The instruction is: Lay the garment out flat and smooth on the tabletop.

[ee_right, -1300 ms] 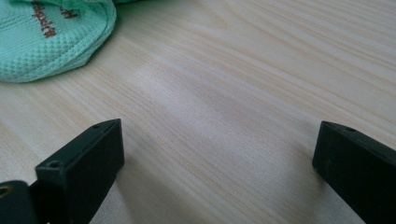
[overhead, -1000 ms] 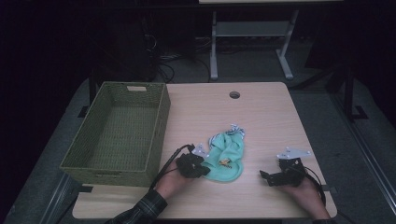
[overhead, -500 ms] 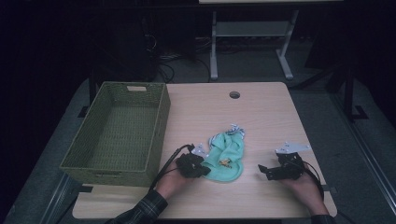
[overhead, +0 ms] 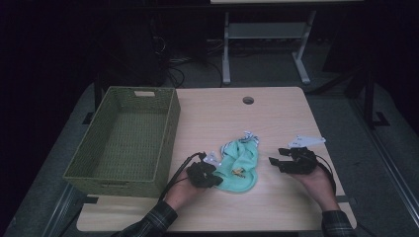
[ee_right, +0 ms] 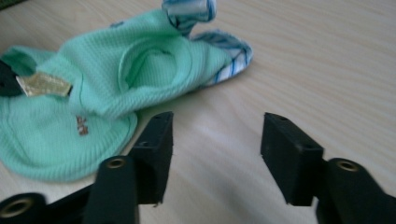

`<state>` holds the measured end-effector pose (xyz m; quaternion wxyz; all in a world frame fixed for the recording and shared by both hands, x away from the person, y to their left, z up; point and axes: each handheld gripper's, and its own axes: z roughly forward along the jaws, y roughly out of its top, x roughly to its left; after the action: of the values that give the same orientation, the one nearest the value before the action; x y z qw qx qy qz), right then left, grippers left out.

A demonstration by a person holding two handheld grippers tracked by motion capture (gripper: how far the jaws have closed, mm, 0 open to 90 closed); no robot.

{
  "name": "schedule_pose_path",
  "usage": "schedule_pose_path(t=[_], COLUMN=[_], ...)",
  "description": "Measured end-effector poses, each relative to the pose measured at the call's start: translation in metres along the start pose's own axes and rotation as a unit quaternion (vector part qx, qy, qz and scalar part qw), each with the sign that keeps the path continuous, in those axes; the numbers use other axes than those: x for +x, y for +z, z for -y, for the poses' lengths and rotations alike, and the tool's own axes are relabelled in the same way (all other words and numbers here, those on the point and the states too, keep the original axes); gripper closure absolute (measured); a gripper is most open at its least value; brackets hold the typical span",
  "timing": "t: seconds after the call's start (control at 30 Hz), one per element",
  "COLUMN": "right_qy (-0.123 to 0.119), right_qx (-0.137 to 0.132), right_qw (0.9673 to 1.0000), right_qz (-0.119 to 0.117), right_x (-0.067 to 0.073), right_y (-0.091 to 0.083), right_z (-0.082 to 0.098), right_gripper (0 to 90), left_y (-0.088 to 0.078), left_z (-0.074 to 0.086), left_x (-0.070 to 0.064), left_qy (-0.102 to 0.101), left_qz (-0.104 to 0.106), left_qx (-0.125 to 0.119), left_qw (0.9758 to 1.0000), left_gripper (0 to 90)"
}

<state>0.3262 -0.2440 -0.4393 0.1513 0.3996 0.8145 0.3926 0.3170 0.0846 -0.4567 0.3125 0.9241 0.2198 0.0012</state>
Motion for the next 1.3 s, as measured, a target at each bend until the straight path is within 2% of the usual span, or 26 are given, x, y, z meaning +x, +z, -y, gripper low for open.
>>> schedule_pose_path(t=[0.03, 0.1, 0.23, 0.4, 0.5, 0.53, 0.57, 0.87, 0.9, 1.1, 1.3], right_qy=[-0.001, -0.002, -0.005, -0.008, -0.008, -0.007, -0.010, -0.010, -0.002, -0.001, 0.015], right_qx=[-0.003, -0.005, -0.008, -0.010, -0.010, -0.010, -0.010, -0.007, -0.007, 0.002, 0.013], right_qw=[1.0000, 0.9999, 0.9998, 0.9996, 0.9995, 0.9995, 0.9994, 0.9991, 0.9989, 0.9989, 0.9986], right_qz=[-0.006, -0.009, -0.020, -0.025, -0.030, -0.031, -0.033, -0.042, -0.046, -0.047, -0.049], right_x=[-0.002, -0.003, -0.004, -0.004, -0.006, -0.006, -0.007, -0.012, -0.014, -0.018, -0.021], right_y=[0.003, 0.004, 0.012, 0.019, 0.024, 0.026, 0.029, 0.047, 0.051, 0.064, 0.076], right_z=[-0.006, -0.007, -0.018, -0.028, -0.034, -0.036, -0.039, -0.049, -0.050, -0.051, -0.053], right_gripper=[50.2, 51.6, 60.2, 66.4, 71.1, 72.5, 74.3, 75.4, 75.4, 75.4, 74.1], left_y=[0.000, 0.000, 0.000, 0.001, 0.001, 0.000, 0.001, 0.001, 0.001, 0.001, 0.001], left_z=[0.000, 0.000, -0.001, -0.001, -0.002, -0.002, -0.002, -0.002, -0.002, -0.002, -0.002], left_x=[0.000, 0.000, 0.000, -0.002, -0.002, -0.001, -0.002, -0.002, -0.002, -0.002, -0.001], left_qy=[0.001, 0.000, 0.001, -0.008, -0.005, 0.003, -0.001, -0.008, -0.007, -0.005, -0.006], left_qz=[0.000, 0.000, -0.003, -0.002, -0.004, -0.005, -0.004, -0.001, -0.001, -0.001, 0.000], left_qx=[0.002, 0.002, 0.003, -0.003, 0.000, 0.007, 0.005, -0.001, 0.000, 0.000, -0.001], left_qw=[1.0000, 1.0000, 1.0000, 1.0000, 1.0000, 1.0000, 1.0000, 1.0000, 1.0000, 1.0000, 1.0000], left_gripper=[89.5, 89.5, 89.5, 89.6, 89.6, 89.6, 89.6, 89.6, 89.6, 89.7, 89.7])
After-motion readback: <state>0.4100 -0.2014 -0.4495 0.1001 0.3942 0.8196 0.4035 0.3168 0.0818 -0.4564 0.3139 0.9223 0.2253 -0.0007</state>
